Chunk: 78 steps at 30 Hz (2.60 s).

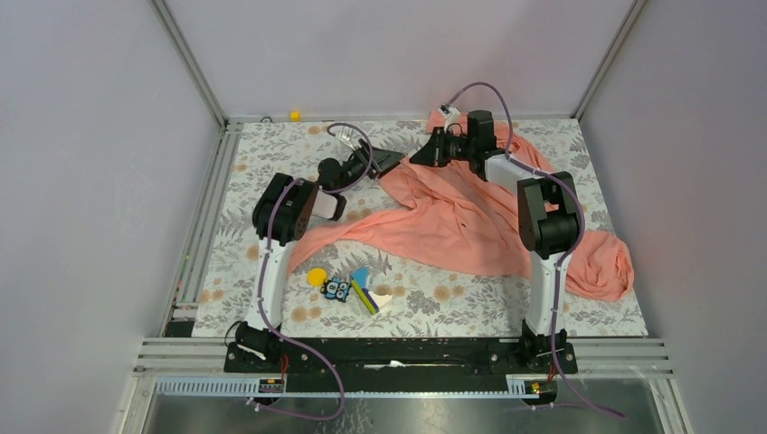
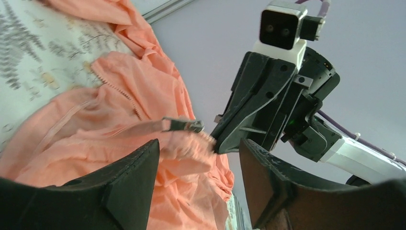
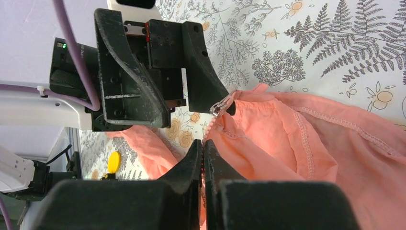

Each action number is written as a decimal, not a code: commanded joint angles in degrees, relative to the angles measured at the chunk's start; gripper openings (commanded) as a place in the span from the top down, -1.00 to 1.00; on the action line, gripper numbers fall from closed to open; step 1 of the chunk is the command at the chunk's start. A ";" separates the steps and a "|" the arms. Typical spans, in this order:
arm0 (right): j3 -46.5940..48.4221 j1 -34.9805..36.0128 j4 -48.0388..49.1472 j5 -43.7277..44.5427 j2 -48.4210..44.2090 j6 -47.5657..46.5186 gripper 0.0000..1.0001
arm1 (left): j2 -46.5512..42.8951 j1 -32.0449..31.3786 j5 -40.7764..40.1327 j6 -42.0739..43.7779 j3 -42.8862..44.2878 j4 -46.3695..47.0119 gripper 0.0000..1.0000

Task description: Zip up the jacket

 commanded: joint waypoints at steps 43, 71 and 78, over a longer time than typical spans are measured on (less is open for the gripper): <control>-2.41 0.15 5.77 1.16 -5.01 2.17 1.00 | 3.85 -1.50 -0.87 -5.44 4.69 9.56 0.94; 49.11 -0.09 -54.19 53.45 20.76 -15.21 -0.19 | -1.52 -2.28 0.59 5.98 -0.27 -1.36 1.00; 52.40 -0.11 -55.02 55.57 24.69 -17.20 -0.26 | -1.07 -2.76 0.76 5.23 0.28 -1.31 1.00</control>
